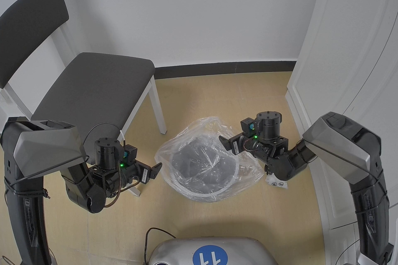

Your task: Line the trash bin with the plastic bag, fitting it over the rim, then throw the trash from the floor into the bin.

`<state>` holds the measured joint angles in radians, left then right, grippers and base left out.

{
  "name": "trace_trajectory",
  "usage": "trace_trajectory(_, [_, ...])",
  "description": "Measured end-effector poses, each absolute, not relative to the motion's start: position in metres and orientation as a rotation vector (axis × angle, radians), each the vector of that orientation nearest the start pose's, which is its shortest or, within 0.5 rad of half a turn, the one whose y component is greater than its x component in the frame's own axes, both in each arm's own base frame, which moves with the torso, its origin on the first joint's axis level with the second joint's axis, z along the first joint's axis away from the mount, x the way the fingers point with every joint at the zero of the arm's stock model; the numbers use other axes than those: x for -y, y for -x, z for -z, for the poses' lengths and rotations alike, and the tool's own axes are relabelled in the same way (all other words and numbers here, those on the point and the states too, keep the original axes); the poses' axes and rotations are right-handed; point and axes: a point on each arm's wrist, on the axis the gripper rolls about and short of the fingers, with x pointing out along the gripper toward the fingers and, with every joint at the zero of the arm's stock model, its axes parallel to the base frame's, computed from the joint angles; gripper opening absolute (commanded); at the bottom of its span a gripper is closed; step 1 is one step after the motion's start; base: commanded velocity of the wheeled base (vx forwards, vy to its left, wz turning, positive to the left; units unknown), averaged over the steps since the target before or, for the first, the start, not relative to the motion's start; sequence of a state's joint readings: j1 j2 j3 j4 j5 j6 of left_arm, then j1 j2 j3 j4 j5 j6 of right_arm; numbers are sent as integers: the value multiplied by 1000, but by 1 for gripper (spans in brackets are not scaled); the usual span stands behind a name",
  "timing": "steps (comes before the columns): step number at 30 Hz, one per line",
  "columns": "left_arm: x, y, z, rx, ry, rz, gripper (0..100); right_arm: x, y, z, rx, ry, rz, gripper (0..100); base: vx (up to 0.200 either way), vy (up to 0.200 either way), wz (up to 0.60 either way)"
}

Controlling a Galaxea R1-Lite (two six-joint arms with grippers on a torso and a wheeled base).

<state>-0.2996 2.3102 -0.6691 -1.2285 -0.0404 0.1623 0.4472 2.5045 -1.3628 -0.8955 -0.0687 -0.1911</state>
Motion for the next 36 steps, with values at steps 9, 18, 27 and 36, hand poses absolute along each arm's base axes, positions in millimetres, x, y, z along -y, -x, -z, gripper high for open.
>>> trace_trajectory(9, [108, -338, -8, -372, -211, 374, 100, -180, -366, -40, -303, 284, -421, 100, 0, 0, 0])
trace_trajectory(18, [114, -333, -18, -304, -191, 394, 100, -158, -319, -71, -306, 200, -219, 100, -67, 0, 0])
trace_trajectory(27, [121, -330, -22, -282, -149, 407, 100, -132, -338, -102, -175, 140, -93, 100, 0, 0, 0])
trace_trajectory(36, [139, -346, -27, -330, -82, 397, 100, -108, -372, -91, -172, 93, -50, 100, 0, 0, 0])
